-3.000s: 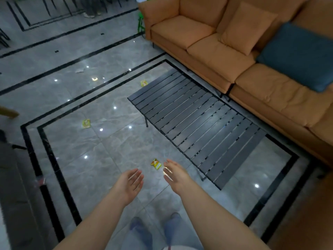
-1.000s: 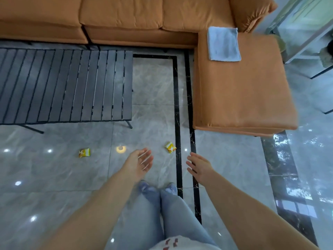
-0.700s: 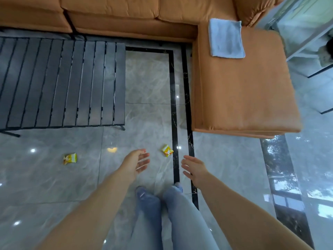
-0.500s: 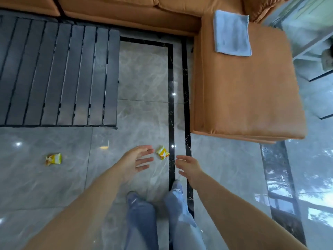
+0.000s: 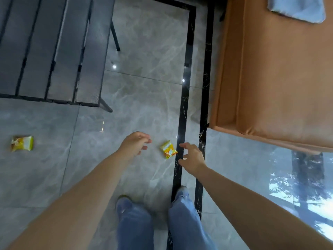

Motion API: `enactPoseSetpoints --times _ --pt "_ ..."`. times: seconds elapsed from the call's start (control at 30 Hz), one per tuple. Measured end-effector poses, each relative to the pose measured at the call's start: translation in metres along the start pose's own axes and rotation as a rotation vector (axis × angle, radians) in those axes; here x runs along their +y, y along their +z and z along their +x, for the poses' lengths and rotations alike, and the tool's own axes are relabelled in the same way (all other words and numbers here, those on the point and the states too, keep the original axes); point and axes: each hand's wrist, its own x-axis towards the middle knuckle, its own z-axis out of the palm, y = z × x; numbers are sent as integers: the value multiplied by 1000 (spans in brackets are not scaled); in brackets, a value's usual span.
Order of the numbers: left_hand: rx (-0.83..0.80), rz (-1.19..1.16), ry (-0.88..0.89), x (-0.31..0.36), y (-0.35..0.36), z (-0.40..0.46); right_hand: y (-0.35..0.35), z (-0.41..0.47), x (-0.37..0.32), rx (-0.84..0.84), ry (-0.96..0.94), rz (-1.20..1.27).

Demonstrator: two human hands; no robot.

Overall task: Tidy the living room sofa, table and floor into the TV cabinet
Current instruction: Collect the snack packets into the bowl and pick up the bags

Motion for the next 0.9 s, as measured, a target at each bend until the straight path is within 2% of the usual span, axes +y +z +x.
enactPoseSetpoints --times 0.1,0.2,0.33,0.4,0.53,0.67,0.83,0.9 --pt "67 -3 -6 -28 9 54 30 47 24 -41 1 -59" --pt "50 22 -18 -59 17 97 61 92 43 -58 43 -71" --pt "-196 148 -14 -84 20 141 103 150 65 2 34 -182" --pt "-264 178 -4 -96 19 166 125 176 76 4 33 -242" --pt "-257 214 0 -111 8 202 156 215 92 -14 97 -284" --pt "-249 266 -3 -121 -10 228 182 236 100 45 156 -364" --pt "-186 254 3 -128 -26 248 202 247 104 180 107 -428" --pt "-165 241 6 -128 -29 251 204 248 103 175 101 -360"
